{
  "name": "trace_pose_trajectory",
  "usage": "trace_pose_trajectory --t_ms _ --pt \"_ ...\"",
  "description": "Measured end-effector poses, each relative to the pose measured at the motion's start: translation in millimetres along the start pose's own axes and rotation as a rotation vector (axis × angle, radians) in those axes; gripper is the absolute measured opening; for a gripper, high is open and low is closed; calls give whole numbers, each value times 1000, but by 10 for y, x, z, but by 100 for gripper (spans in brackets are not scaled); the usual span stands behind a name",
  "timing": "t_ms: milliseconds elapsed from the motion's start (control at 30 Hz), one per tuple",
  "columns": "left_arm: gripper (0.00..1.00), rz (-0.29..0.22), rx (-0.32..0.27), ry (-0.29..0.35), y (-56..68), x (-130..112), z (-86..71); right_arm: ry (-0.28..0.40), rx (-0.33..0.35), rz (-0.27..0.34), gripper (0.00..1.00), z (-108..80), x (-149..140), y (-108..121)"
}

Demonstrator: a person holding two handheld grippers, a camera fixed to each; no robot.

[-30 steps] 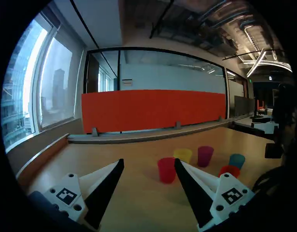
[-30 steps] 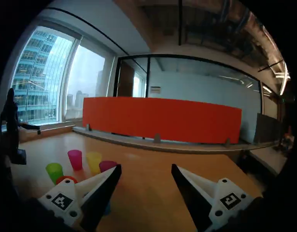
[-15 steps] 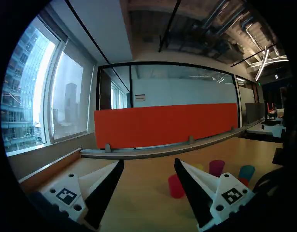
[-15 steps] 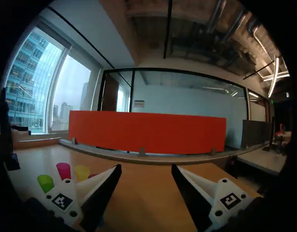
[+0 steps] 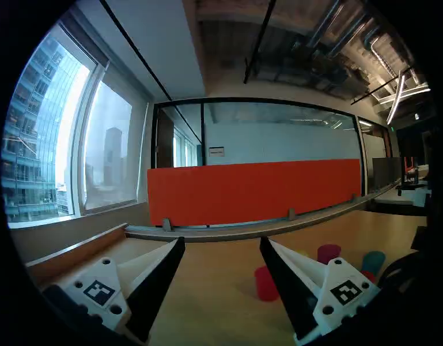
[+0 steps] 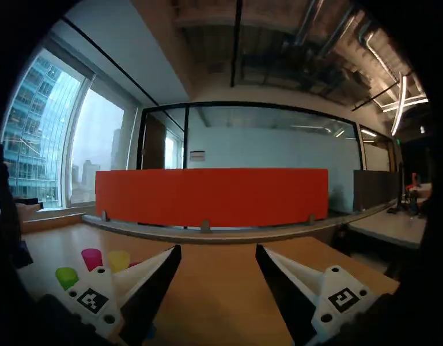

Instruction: Pour water

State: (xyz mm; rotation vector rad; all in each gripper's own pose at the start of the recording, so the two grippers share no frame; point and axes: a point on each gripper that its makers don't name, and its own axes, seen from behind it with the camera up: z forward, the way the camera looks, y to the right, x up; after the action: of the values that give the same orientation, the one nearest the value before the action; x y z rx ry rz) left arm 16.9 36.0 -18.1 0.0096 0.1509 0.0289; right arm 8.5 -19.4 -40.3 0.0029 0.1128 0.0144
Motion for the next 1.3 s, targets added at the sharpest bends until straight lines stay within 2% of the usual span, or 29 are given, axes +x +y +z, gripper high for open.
trace_pose_trajectory --t_ms 400,800,1000,1300 --pt "97 6 43 -8 -76 -273 -41 -16 -9 22 100 10 -7 8" --pt "97 -37 37 -32 -121 -578 -15 -20 -20 27 100 9 -4 -42" --pt "97 -38 42 -45 -156 -717 -2 -21 -25 18 100 15 13 -44" --pt "97 -33 39 -45 -150 -783 -10 -26 -27 8 100 29 33 -64"
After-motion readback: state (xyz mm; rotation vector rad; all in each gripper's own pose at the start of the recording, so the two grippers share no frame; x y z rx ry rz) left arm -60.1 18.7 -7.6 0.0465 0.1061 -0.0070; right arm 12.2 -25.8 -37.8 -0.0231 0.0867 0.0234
